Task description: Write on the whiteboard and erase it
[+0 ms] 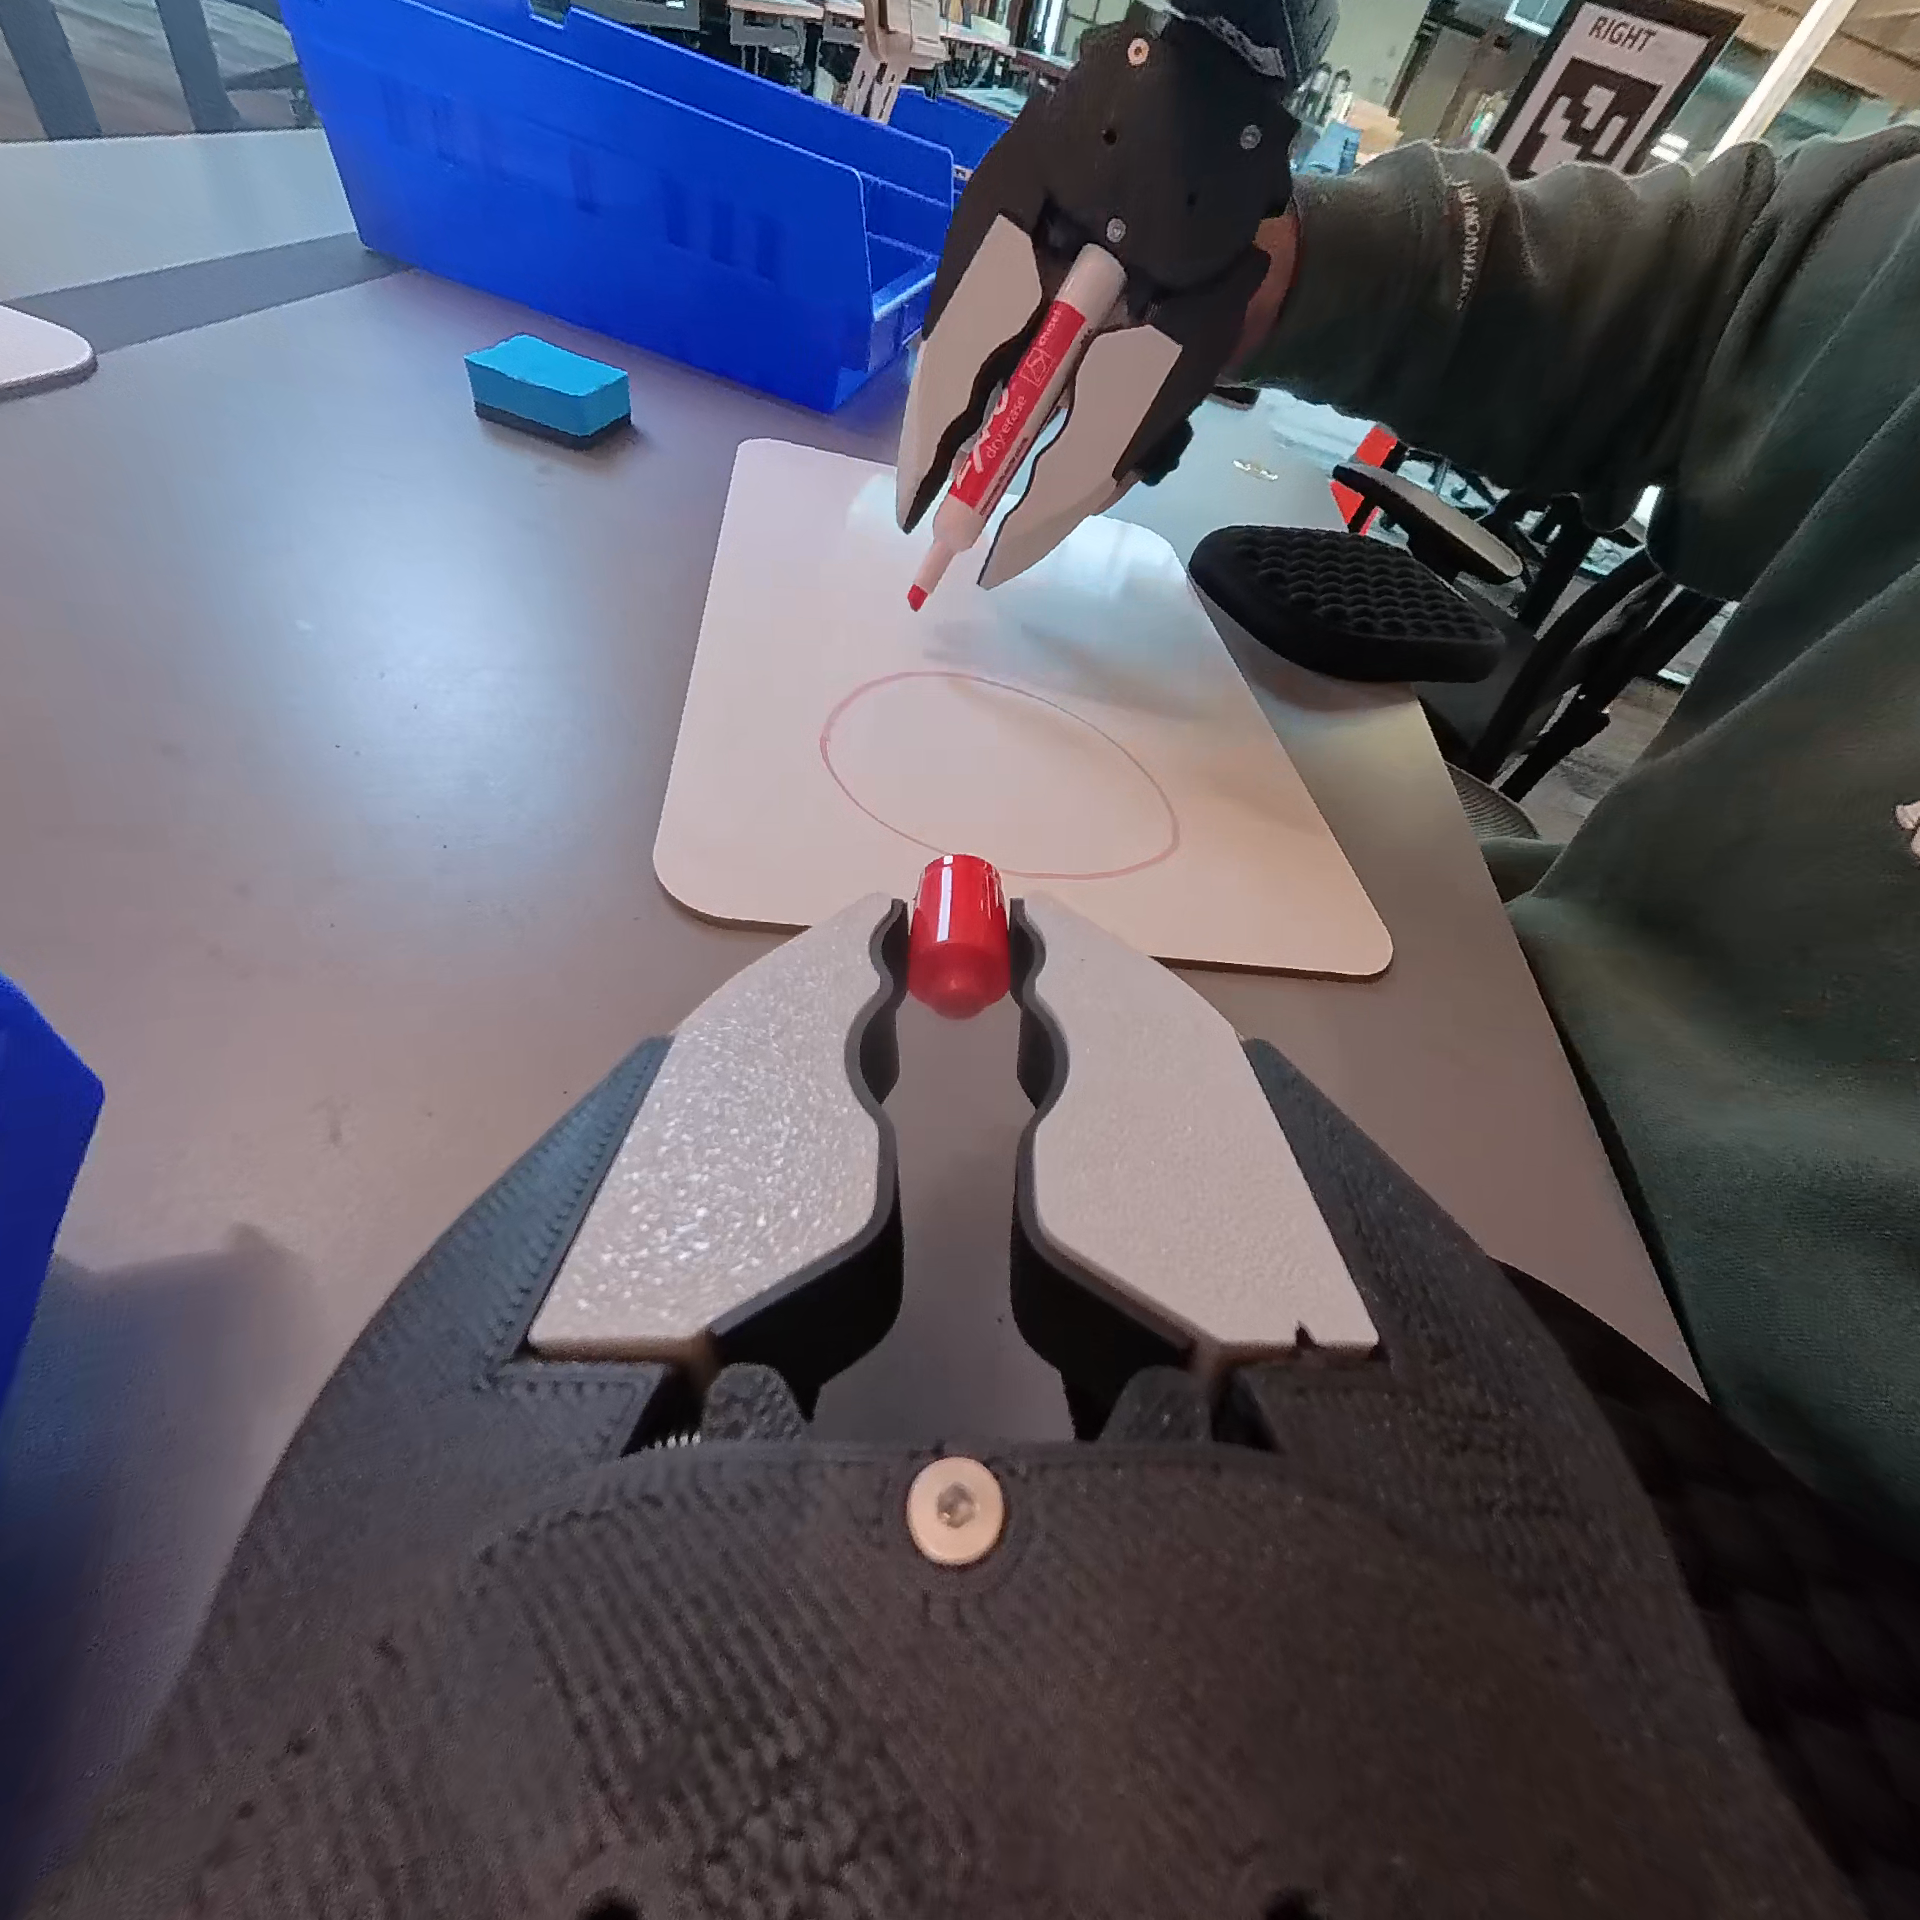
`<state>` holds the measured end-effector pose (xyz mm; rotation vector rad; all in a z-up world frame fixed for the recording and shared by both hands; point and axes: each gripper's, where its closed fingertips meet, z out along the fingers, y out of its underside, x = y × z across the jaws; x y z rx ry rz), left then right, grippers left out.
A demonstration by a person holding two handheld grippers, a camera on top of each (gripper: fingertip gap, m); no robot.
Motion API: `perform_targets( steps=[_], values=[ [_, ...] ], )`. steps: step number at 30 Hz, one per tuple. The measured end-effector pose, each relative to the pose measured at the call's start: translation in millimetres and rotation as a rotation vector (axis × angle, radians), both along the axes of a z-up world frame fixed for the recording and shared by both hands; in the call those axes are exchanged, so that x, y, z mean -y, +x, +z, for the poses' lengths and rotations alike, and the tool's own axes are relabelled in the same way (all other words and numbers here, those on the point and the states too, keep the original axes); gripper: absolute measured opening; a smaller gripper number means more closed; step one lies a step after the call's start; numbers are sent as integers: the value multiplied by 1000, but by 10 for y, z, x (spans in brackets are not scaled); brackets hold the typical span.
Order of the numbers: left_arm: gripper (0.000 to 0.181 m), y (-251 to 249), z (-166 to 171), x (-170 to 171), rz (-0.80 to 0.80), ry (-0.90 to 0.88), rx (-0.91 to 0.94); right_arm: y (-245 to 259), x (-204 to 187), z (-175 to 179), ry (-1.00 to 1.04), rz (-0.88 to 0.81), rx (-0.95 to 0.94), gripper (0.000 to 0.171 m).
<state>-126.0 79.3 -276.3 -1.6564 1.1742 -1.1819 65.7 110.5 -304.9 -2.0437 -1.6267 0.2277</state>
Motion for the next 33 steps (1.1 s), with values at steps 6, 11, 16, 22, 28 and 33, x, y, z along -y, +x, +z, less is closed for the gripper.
perform_targets(
  steps=[6,11,16,22,28,33],
  values=[
    [18,-5,5,-6,1,-3,4,29,-70,-66,-11,-7,15,32],
    [18,-9,4,-5,-2,-6,5,19,-105,-86,-16,-8,22,32],
    [18,-8,0,0,-5,-2,0,6,-128,-90,-23,-3,30,32],
    [18,-7,-4,5,-7,0,-3,-28,-120,-95,-27,9,36,32],
    [18,-7,-6,8,-8,-2,-4,-44,-105,-89,-34,16,44,32],
    [18,-5,-8,12,-11,-2,-6,-15,-38,-76,-42,16,53,32]
  ],
)
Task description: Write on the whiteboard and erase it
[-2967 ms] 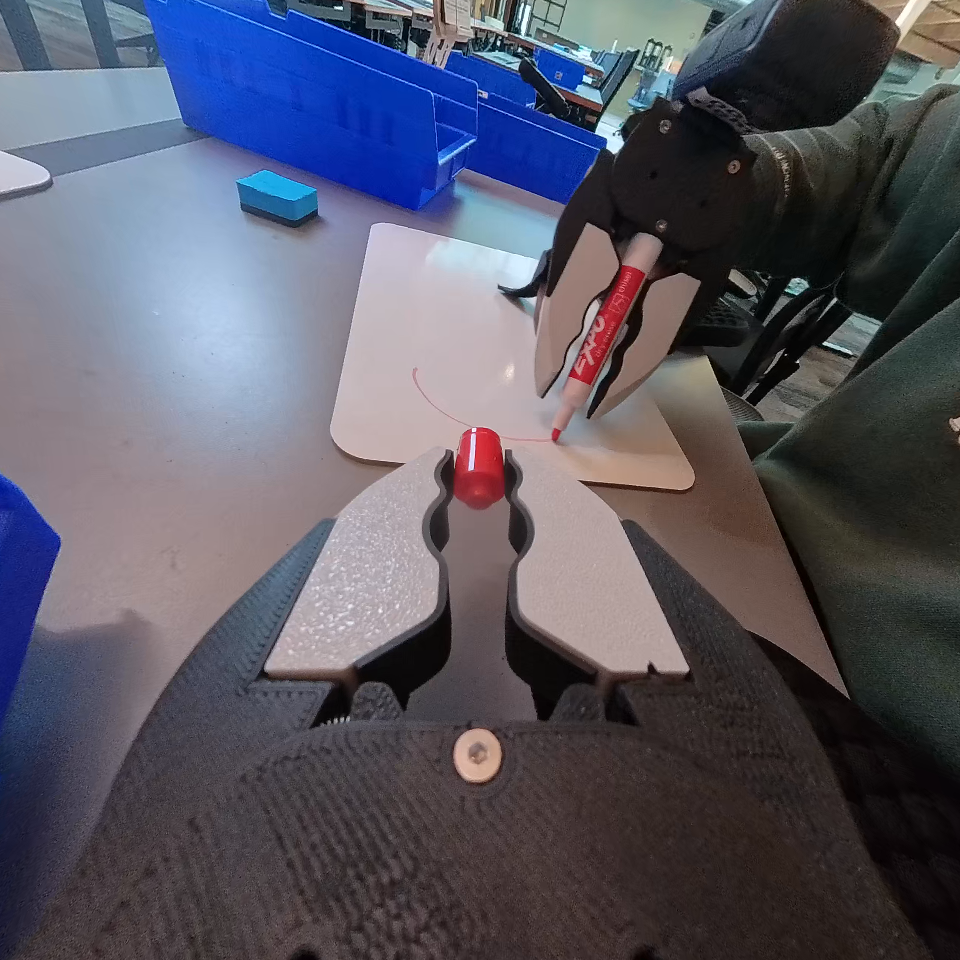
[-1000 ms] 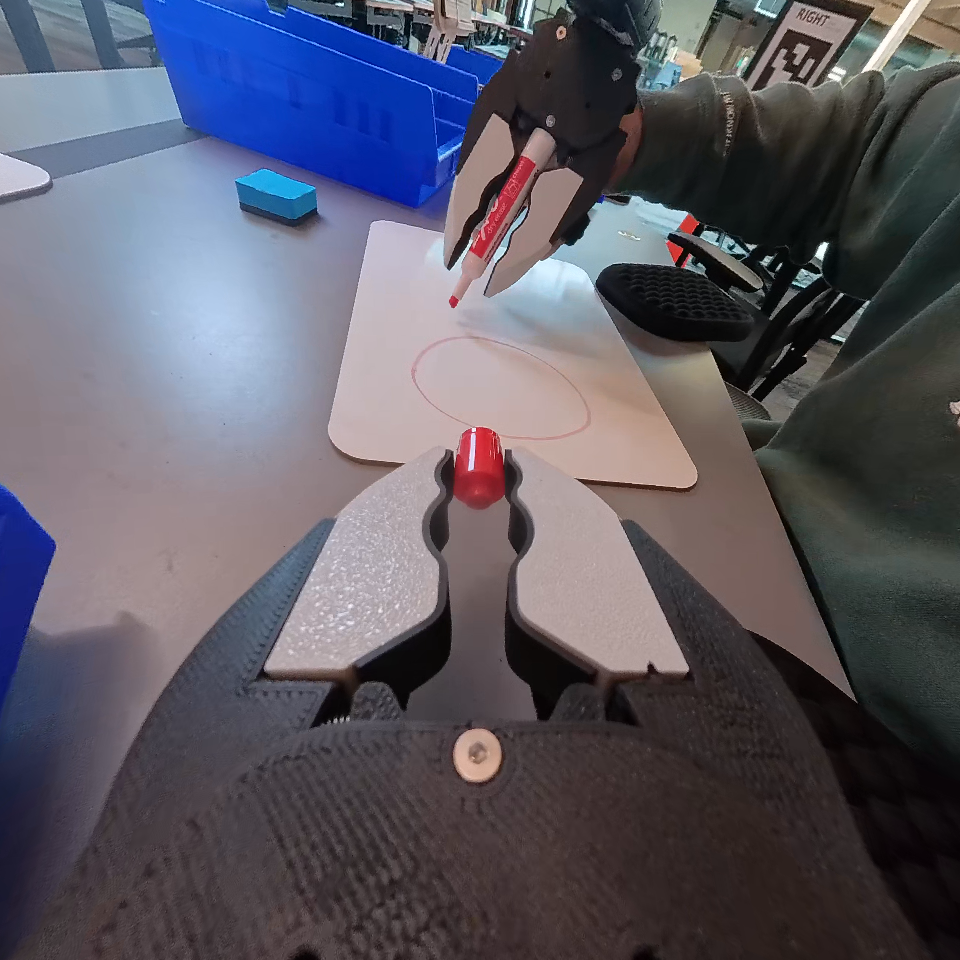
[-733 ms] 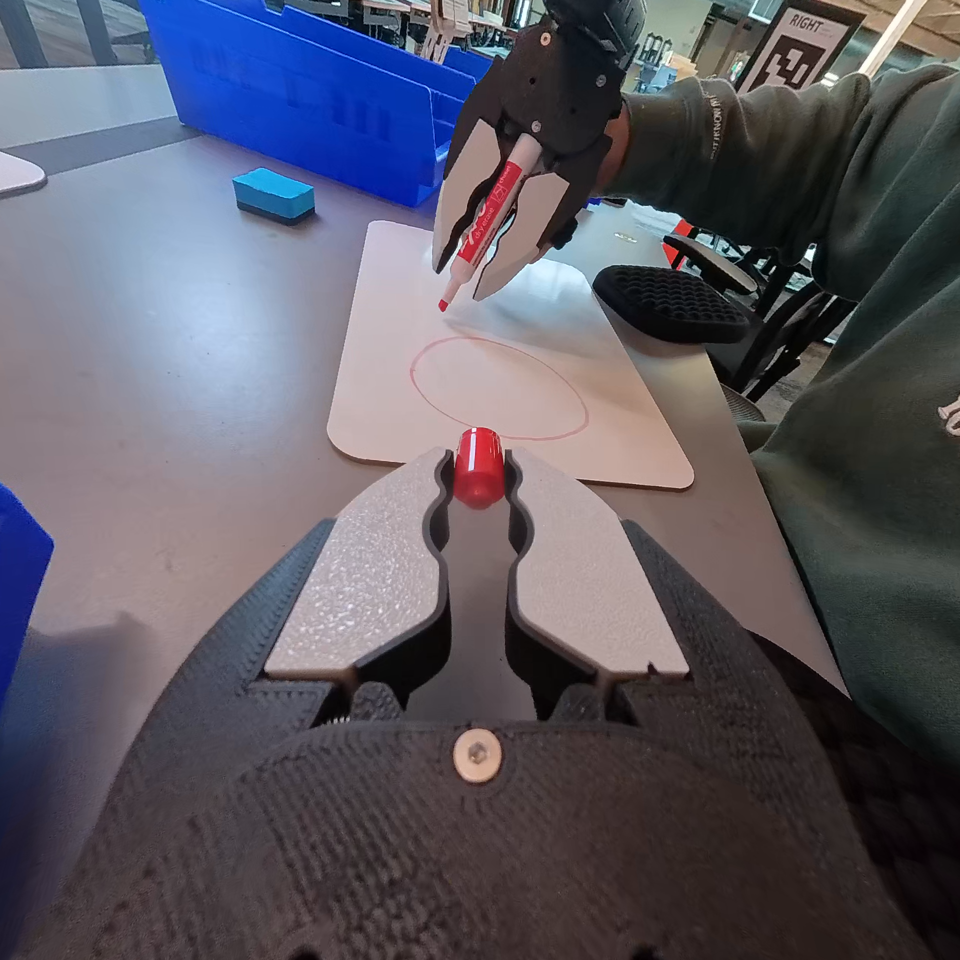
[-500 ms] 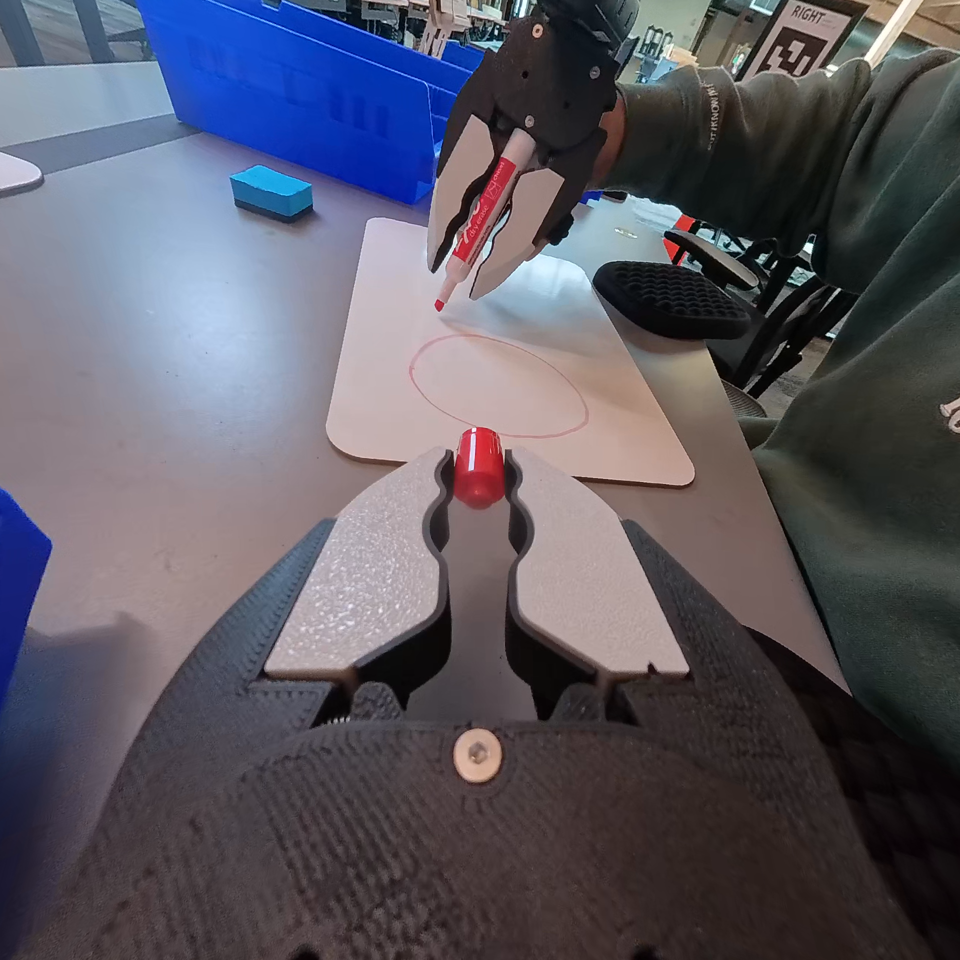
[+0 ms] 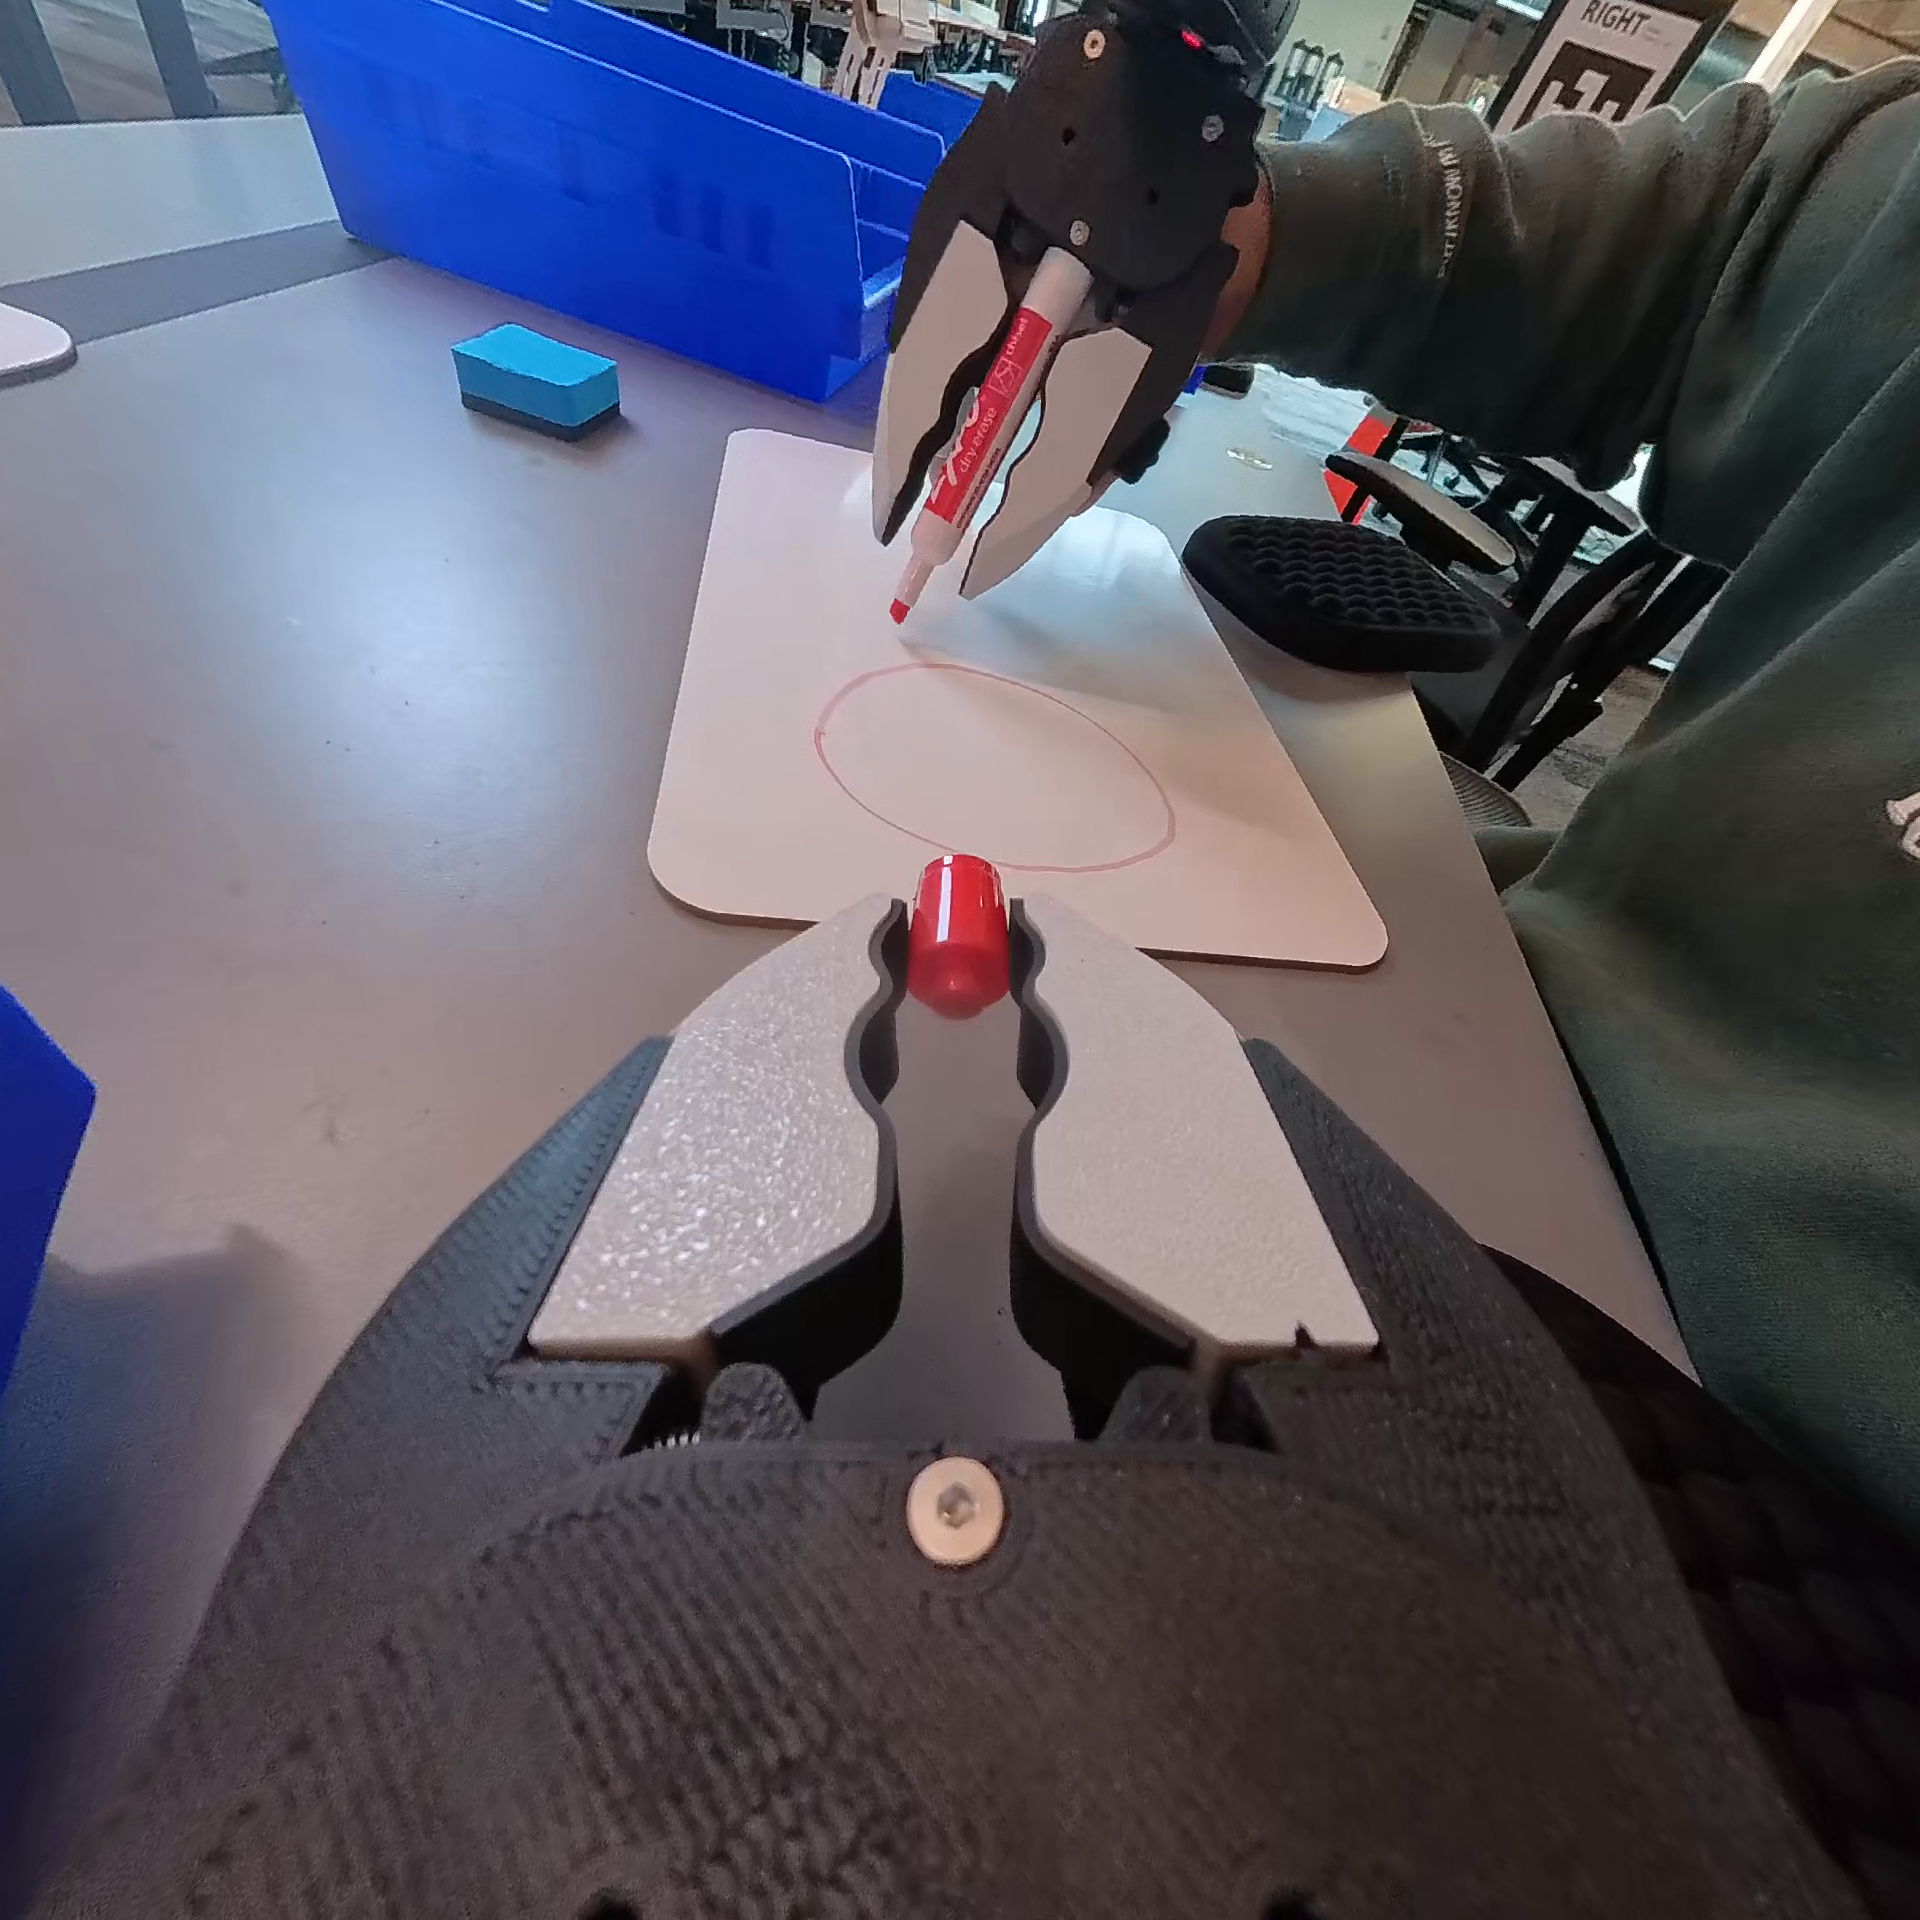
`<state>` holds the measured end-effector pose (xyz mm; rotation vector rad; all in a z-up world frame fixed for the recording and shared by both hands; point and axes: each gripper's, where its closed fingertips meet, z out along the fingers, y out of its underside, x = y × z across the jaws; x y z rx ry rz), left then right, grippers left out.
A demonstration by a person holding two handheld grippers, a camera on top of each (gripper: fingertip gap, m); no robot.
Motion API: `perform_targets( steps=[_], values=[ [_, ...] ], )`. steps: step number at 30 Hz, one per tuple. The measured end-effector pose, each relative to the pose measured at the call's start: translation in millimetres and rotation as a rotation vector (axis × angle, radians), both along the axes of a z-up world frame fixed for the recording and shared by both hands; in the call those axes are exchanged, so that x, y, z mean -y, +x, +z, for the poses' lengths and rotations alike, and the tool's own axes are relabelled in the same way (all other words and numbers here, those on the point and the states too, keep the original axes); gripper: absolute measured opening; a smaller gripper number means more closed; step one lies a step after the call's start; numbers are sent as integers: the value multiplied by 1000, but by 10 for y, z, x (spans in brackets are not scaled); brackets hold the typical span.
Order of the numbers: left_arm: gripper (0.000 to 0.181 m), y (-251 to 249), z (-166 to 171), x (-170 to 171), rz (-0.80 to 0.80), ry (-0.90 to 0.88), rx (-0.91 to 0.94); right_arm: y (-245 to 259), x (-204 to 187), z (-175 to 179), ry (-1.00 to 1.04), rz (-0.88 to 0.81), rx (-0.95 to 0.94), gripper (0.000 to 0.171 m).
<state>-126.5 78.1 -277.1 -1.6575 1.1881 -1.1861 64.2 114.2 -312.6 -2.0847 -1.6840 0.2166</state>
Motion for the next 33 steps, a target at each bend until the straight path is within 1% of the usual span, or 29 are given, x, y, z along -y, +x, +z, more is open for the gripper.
perform_targets(
  steps=[5,14,20,26,33],
  values=[
    [18,2,-2,3,-1,2,-2,9,-34,-3,12,-16,-3,33],
    [18,5,-5,8,-3,4,-4,-77,-213,-10,39,-18,-5,33],
    [18,6,-8,13,-6,4,-6,-62,-217,-52,27,-18,9,33],
    [18,9,-9,18,-7,4,-7,20,-43,-53,3,-17,22,33],
    [18,12,-11,22,-8,4,-9,152,381,-56,-40,-28,23,33]
  ],
)
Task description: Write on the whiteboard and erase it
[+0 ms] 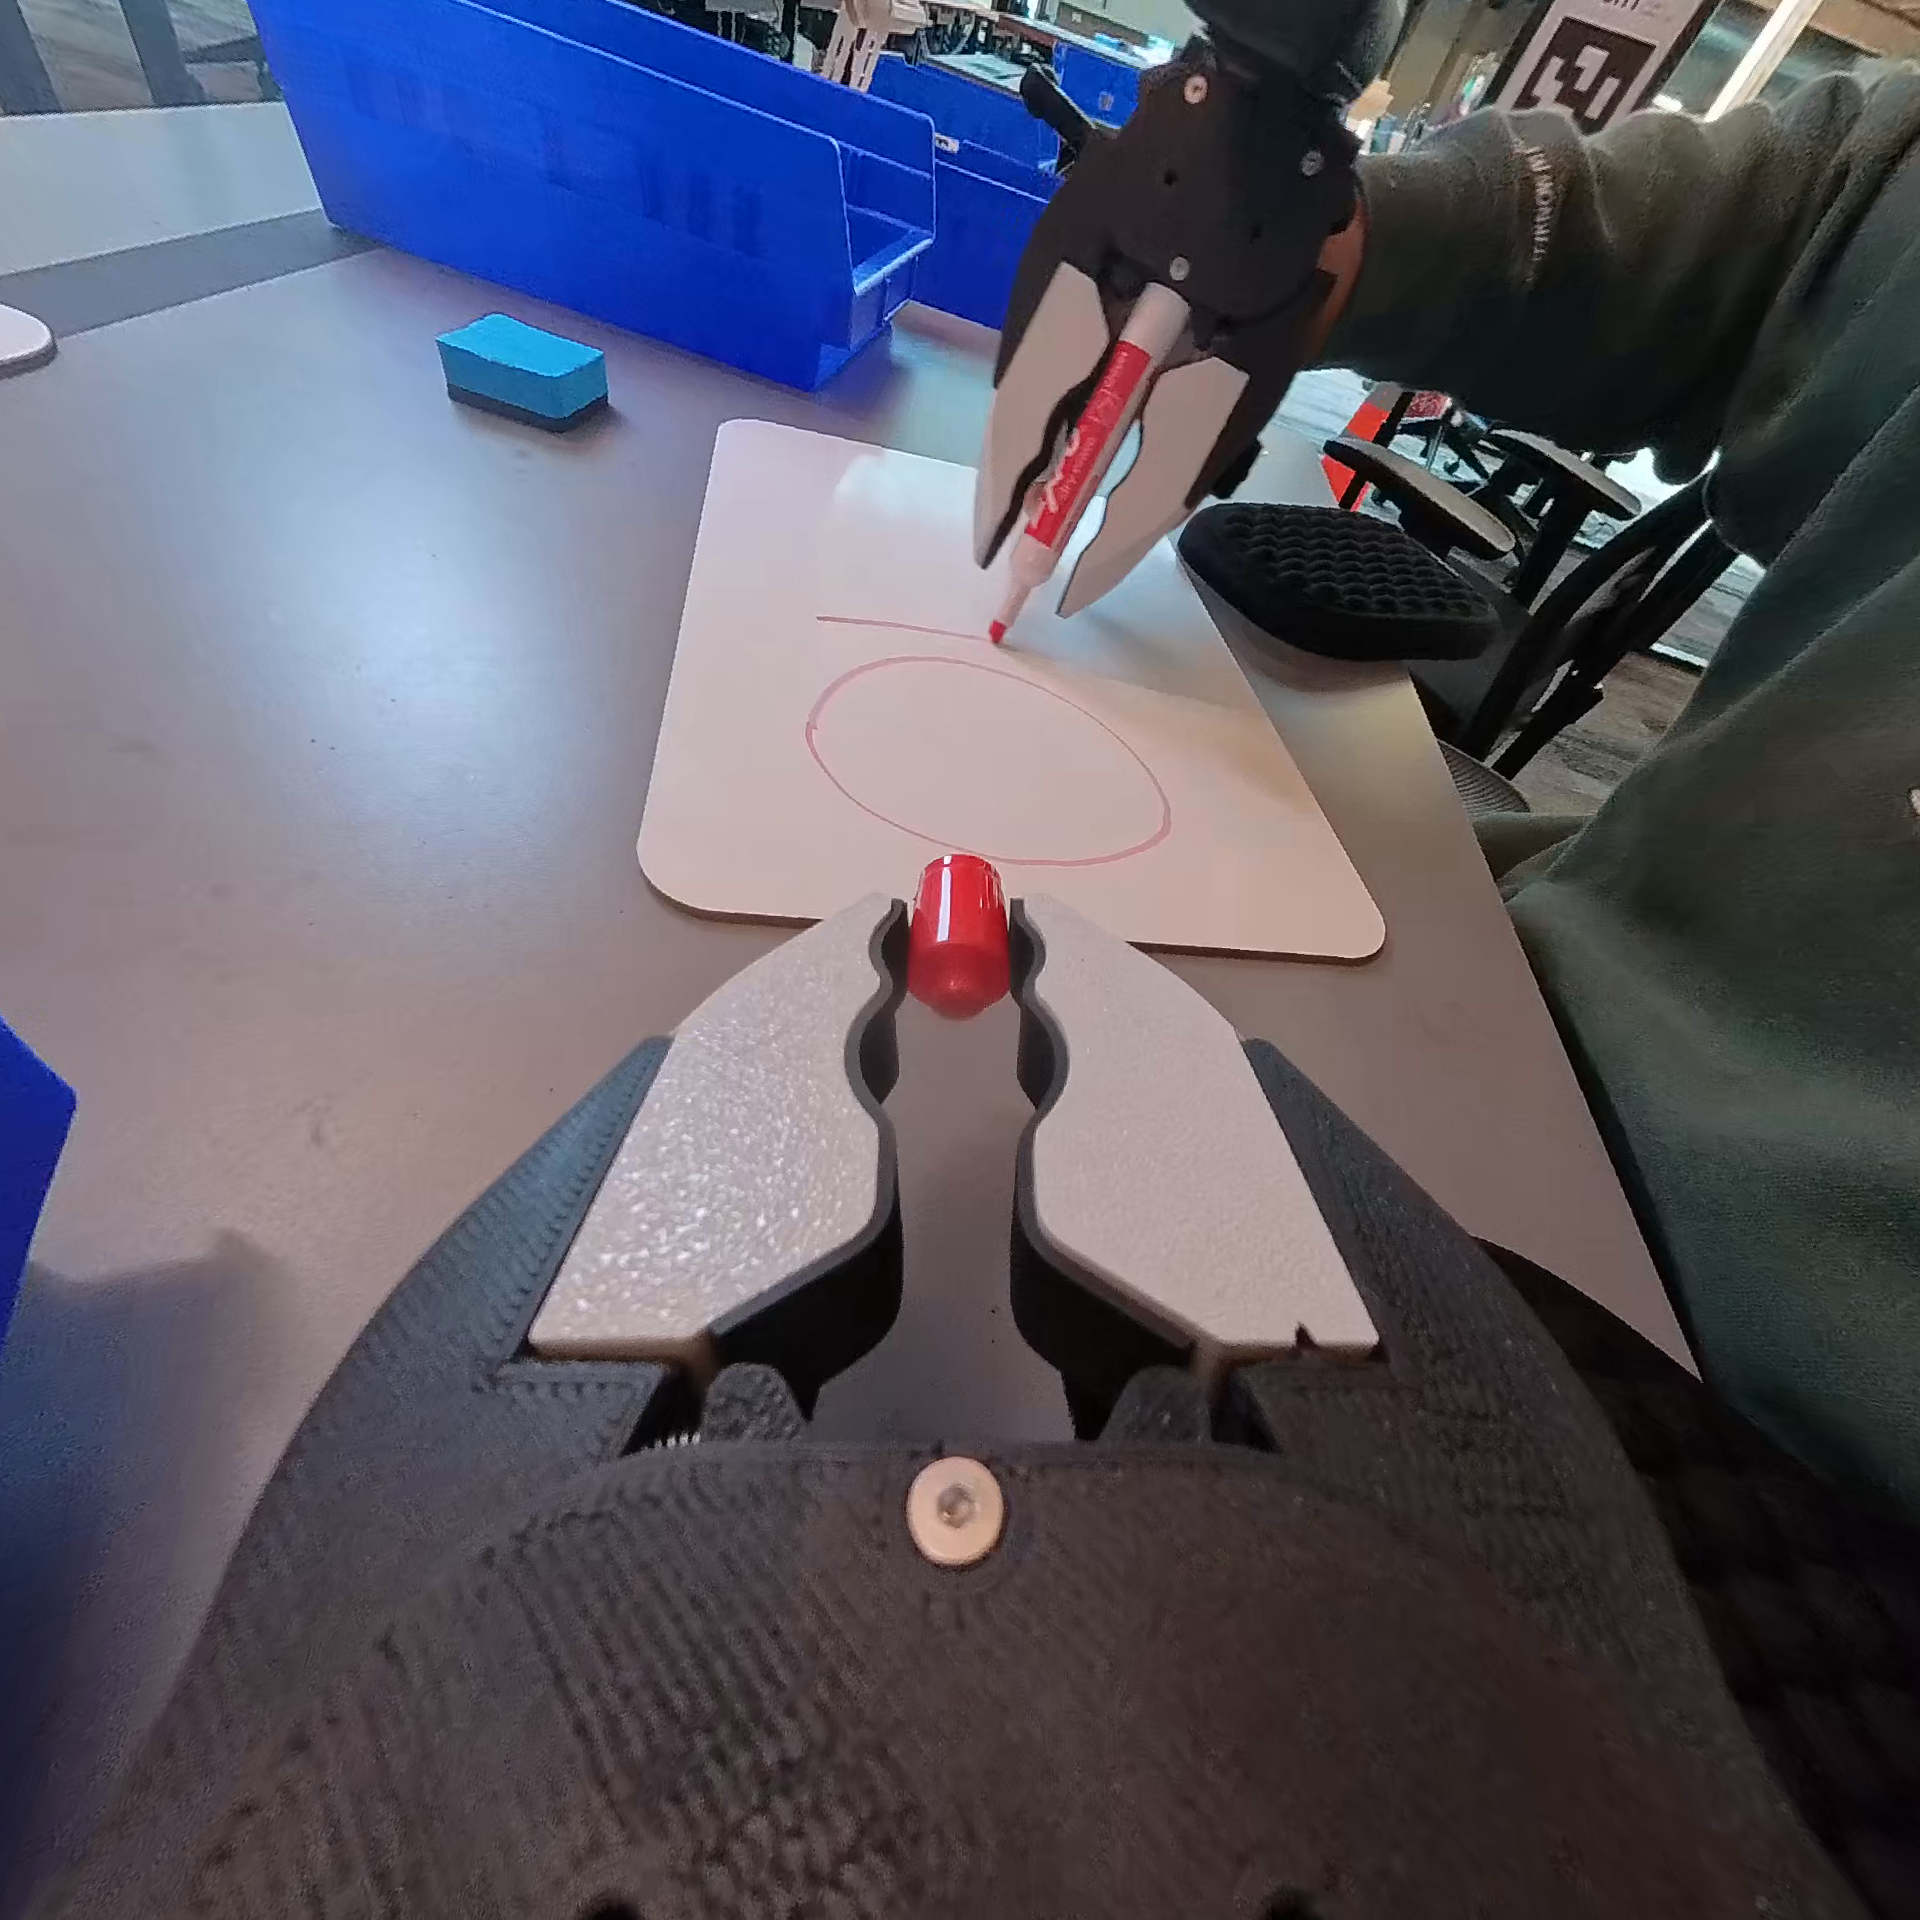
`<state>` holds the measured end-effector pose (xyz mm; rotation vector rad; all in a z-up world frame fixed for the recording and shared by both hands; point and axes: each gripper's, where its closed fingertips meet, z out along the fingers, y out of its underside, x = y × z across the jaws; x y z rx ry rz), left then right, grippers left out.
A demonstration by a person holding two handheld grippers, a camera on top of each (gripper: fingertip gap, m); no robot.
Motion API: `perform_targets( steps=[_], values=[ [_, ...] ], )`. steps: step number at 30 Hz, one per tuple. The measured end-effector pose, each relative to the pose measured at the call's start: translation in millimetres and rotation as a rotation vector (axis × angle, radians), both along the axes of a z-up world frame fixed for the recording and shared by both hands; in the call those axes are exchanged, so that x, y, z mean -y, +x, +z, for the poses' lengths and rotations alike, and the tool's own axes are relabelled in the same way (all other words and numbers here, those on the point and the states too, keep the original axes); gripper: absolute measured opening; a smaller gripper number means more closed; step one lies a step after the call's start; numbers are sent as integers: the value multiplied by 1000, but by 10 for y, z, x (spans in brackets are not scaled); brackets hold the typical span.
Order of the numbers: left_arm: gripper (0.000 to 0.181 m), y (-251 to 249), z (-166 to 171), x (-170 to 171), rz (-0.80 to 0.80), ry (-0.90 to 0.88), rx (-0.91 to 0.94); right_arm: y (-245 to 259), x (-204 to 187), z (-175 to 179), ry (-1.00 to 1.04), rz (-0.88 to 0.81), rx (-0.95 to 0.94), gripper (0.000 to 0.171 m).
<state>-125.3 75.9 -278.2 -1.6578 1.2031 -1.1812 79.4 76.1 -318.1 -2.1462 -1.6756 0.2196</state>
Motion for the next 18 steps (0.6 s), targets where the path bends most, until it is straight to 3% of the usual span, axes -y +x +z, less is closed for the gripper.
perform_targets(
  steps=[7,13,18],
  values=[
    [18,4,-4,2,0,2,-4,66,282,8,-12,-7,6,33],
    [18,0,1,-5,3,-3,1,-66,-252,210,81,-46,-91,33],
    [18,-4,7,-2,-2,-9,6,-157,-589,120,61,-54,-115,33]
  ],
)
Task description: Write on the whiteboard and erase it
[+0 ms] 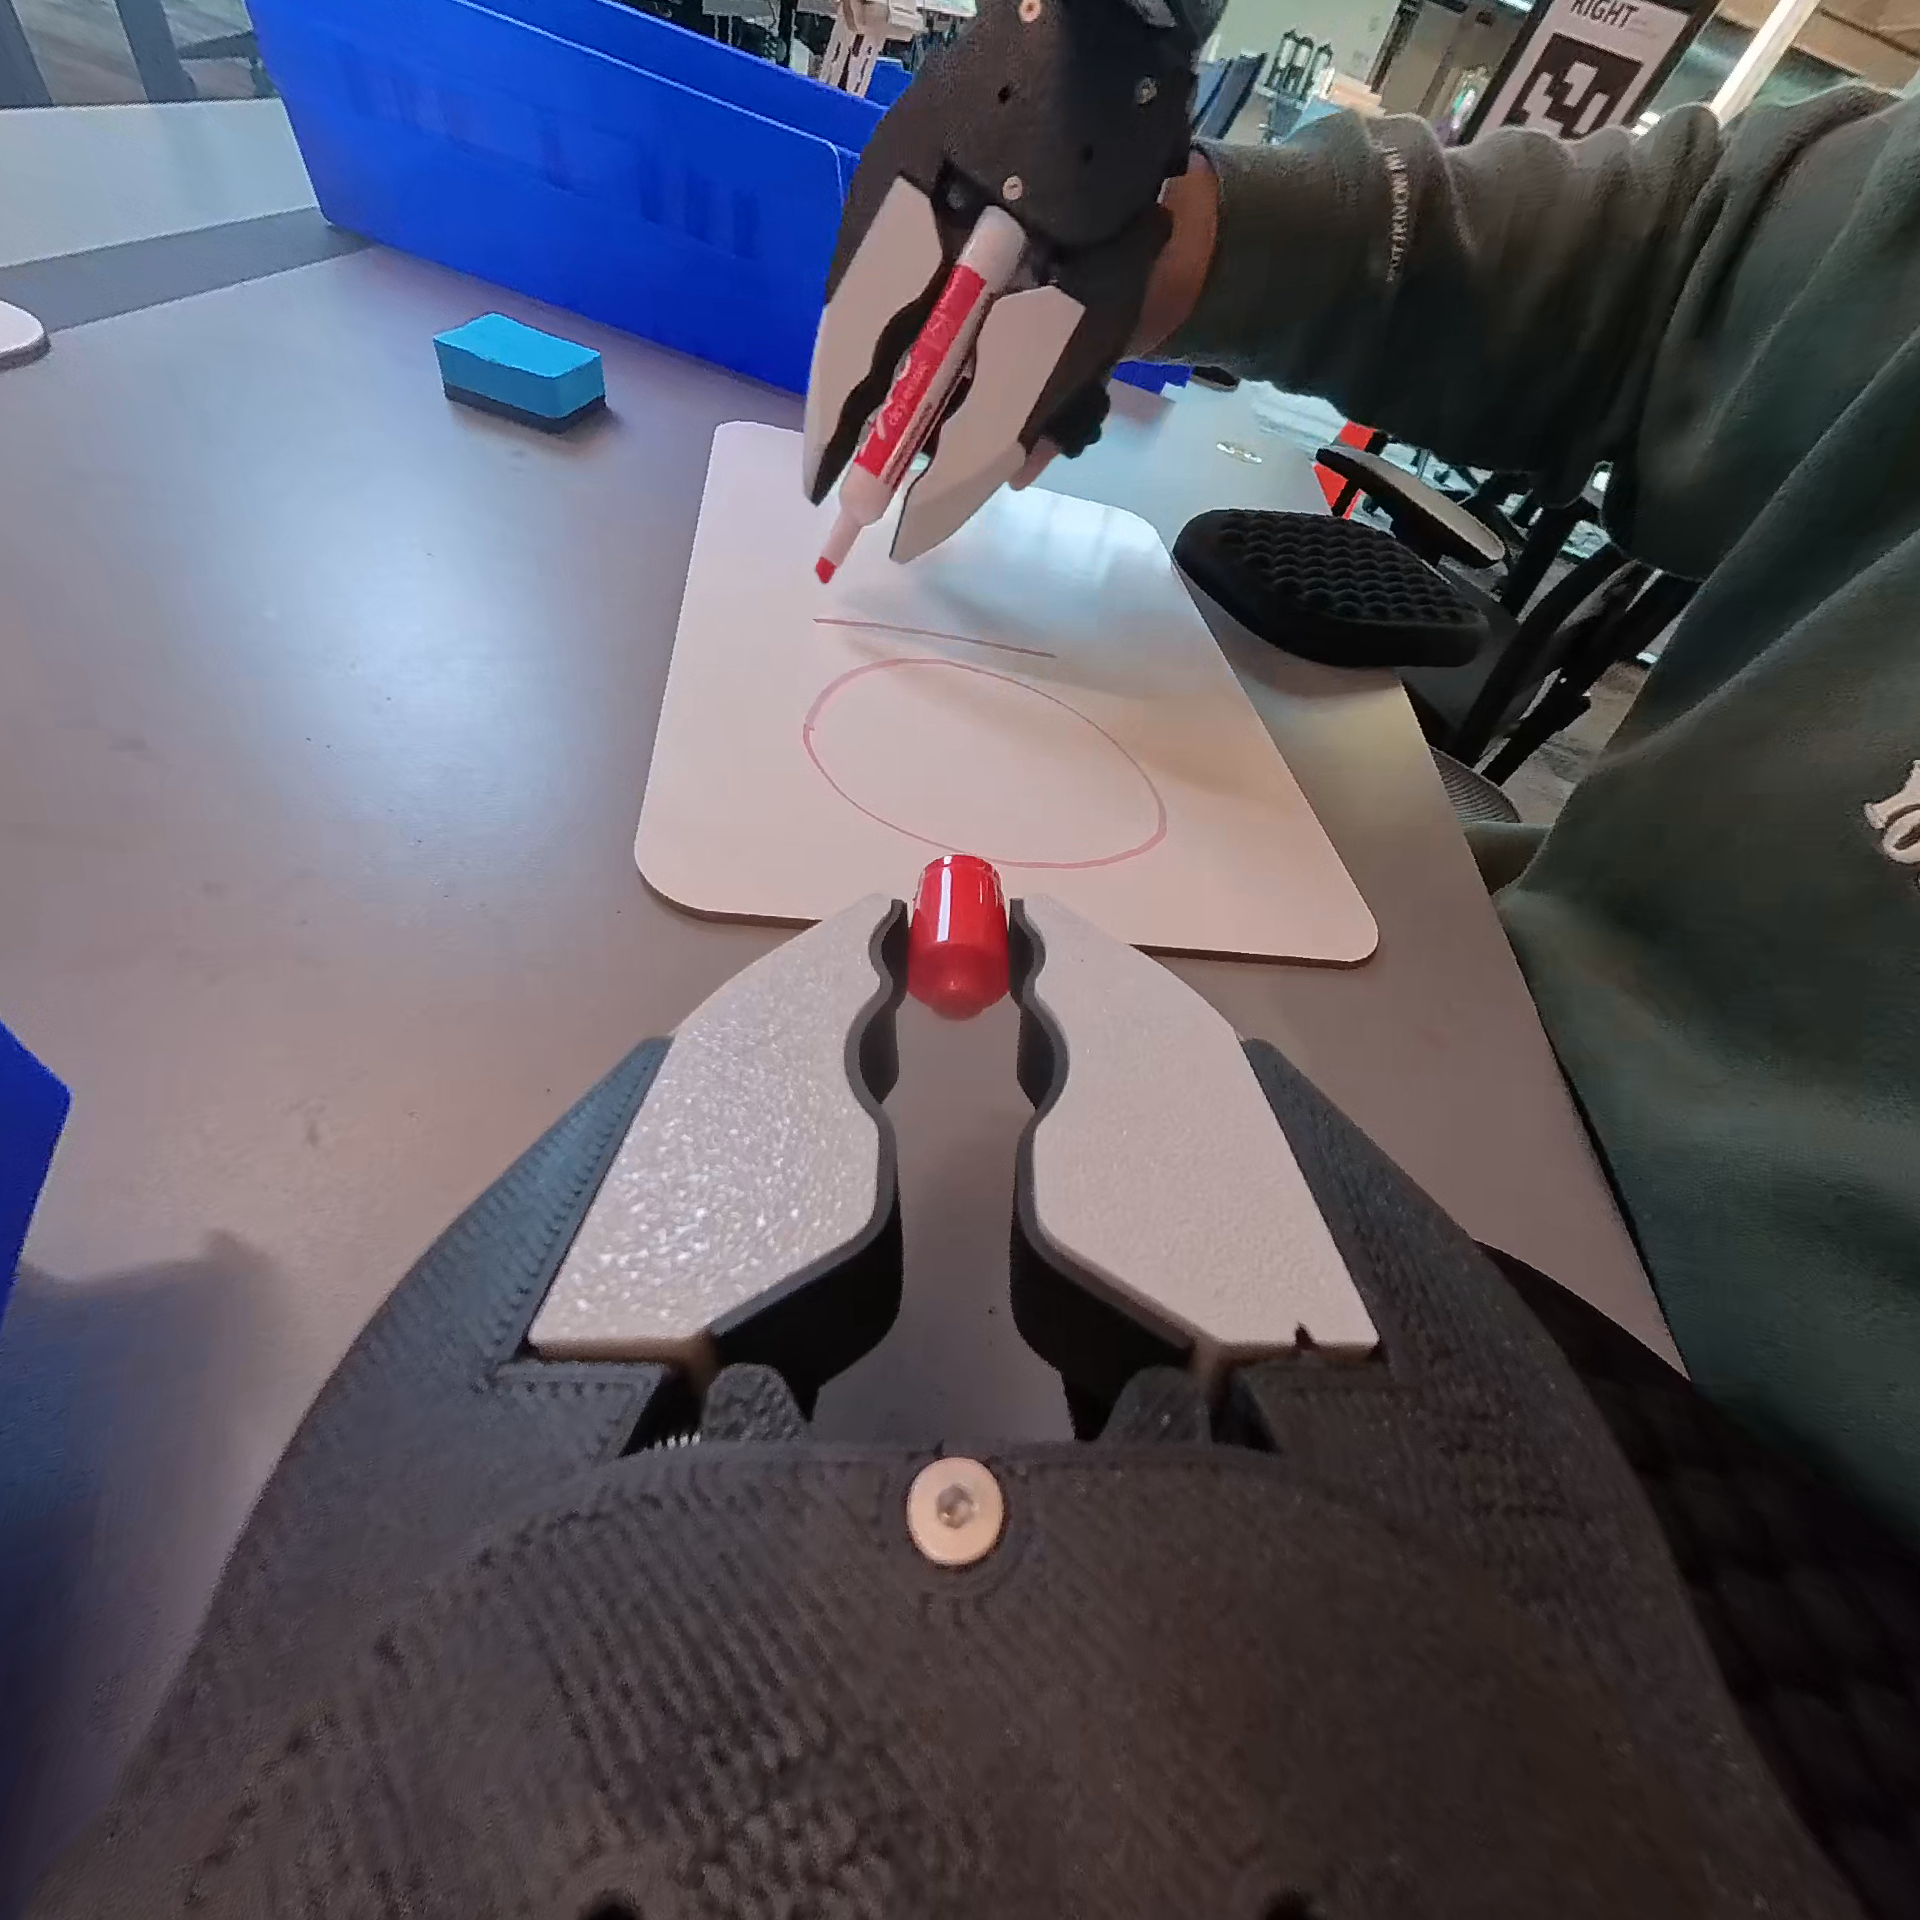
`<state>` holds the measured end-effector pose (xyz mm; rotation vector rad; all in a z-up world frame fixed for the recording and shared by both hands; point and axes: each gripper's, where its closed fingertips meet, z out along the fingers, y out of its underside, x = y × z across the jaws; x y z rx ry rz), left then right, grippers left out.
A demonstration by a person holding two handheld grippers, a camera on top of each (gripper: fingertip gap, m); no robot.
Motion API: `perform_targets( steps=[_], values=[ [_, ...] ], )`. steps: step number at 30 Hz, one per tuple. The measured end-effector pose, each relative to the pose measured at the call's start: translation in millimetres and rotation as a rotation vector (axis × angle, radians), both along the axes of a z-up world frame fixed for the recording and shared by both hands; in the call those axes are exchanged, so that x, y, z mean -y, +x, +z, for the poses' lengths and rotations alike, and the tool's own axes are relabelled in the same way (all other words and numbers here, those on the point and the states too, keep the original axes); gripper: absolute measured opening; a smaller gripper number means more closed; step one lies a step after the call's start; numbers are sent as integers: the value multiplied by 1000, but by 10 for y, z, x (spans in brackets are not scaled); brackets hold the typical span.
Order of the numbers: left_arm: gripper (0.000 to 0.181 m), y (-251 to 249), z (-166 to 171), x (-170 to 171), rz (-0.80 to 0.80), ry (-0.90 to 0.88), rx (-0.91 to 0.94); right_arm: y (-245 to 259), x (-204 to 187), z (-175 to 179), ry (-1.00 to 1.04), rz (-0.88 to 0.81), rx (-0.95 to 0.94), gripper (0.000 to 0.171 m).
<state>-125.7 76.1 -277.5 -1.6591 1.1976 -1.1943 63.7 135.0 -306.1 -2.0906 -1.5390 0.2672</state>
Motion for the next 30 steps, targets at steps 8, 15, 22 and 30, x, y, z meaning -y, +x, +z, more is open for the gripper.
perform_targets(
  steps=[8,15,22,30],
  values=[
    [18,-7,11,-11,-1,-21,13,-70,-37,-77,-35,18,-10,33],
    [18,-5,10,-11,-1,-20,13,-73,-27,-129,-46,28,5,33],
    [18,-5,9,-9,-2,-18,11,0,-44,-132,-47,17,27,33],
    [18,-7,10,-13,-1,-25,14,308,-128,-128,-41,-49,59,33]
  ],
)
